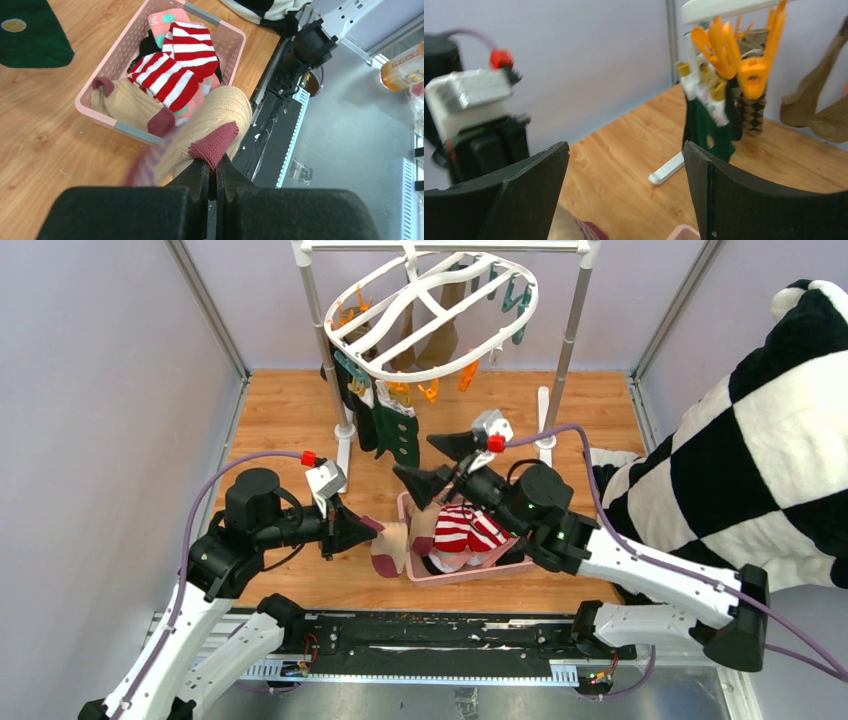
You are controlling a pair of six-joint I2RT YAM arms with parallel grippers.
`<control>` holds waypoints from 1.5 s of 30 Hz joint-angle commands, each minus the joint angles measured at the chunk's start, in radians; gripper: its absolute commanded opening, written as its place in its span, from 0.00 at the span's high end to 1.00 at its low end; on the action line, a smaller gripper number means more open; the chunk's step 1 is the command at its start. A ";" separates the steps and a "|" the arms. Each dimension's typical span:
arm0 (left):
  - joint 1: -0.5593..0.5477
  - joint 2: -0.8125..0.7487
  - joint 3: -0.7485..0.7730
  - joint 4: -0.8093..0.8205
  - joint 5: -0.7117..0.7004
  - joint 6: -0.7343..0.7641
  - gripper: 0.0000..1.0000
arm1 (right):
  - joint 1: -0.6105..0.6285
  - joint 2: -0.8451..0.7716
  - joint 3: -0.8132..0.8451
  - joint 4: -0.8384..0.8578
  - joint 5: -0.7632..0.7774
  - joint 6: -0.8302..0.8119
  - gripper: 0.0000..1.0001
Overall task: Remove the socks clipped to the hanger
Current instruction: Remove the sock from the hanger, then place the sock in the bin.
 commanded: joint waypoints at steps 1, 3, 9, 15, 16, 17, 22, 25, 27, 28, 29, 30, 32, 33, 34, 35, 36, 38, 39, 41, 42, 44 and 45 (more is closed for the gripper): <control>-0.011 -0.005 0.041 -0.012 0.010 0.054 1.00 | -0.015 -0.107 -0.112 -0.100 -0.292 -0.024 0.07; -0.011 0.000 0.047 -0.012 0.025 0.054 1.00 | -0.015 -0.124 -0.141 -0.136 -0.368 -0.035 0.04; -0.011 0.018 0.072 -0.012 0.072 0.070 1.00 | -0.015 -0.061 -0.190 -0.084 -0.522 -0.059 0.01; -0.011 0.017 0.097 -0.056 0.099 0.115 1.00 | -0.015 0.025 -0.147 -0.045 -0.640 -0.065 0.12; -0.011 0.015 0.101 -0.064 0.098 0.128 1.00 | -0.015 0.034 -0.137 -0.059 -0.660 -0.068 0.16; -0.011 0.015 0.104 -0.071 0.097 0.145 1.00 | -0.015 0.040 -0.128 -0.075 -0.675 -0.071 0.22; -0.011 0.013 0.119 -0.107 0.055 0.194 0.99 | -0.015 0.018 -0.130 -0.118 -0.681 -0.077 0.73; -0.011 0.012 0.138 -0.142 0.004 0.219 0.54 | -0.018 -0.022 -0.149 -0.160 -0.619 -0.063 0.92; -0.011 0.017 0.155 -0.164 -0.056 0.203 0.16 | -0.026 -0.044 -0.164 -0.203 -0.576 -0.052 0.93; -0.011 0.024 0.164 -0.180 -0.078 0.204 0.04 | -0.033 -0.057 -0.177 -0.220 -0.549 -0.045 0.94; -0.011 0.030 0.174 -0.192 -0.103 0.209 0.01 | -0.042 -0.071 -0.197 -0.232 -0.516 -0.032 0.96; -0.011 0.034 0.178 -0.198 -0.128 0.212 0.00 | -0.054 -0.081 -0.220 -0.242 -0.478 -0.018 0.97; -0.011 0.038 0.174 -0.201 -0.174 0.203 0.00 | -0.103 -0.091 -0.284 -0.253 -0.439 0.020 0.99; -0.010 0.038 0.171 -0.200 -0.187 0.194 0.00 | -0.133 -0.089 -0.310 -0.255 -0.432 0.046 0.99; -0.010 0.041 0.168 -0.200 -0.196 0.187 0.00 | -0.168 -0.084 -0.338 -0.255 -0.430 0.073 0.99; -0.010 0.045 0.166 -0.201 -0.202 0.179 0.00 | -0.199 -0.073 -0.360 -0.255 -0.440 0.093 0.99; -0.010 0.048 0.163 -0.202 -0.211 0.172 0.00 | -0.231 -0.056 -0.380 -0.258 -0.447 0.112 0.99; -0.010 0.055 0.163 -0.202 -0.241 0.164 0.00 | -0.280 -0.004 -0.396 -0.291 -0.433 0.139 1.00; -0.010 0.059 0.163 -0.202 -0.263 0.162 0.00 | -0.299 0.032 -0.388 -0.329 -0.405 0.142 1.00; -0.010 0.062 0.160 -0.200 -0.307 0.166 0.00 | -0.319 0.103 -0.366 -0.407 -0.317 0.141 1.00; -0.010 0.063 0.158 -0.200 -0.330 0.167 0.00 | -0.320 0.135 -0.349 -0.447 -0.254 0.141 1.00; -0.008 0.063 0.153 -0.200 -0.372 0.162 0.00 | -0.321 0.191 -0.308 -0.549 -0.131 0.135 0.93; -0.008 0.063 0.151 -0.200 -0.384 0.163 0.00 | -0.319 0.200 -0.288 -0.591 -0.077 0.137 0.85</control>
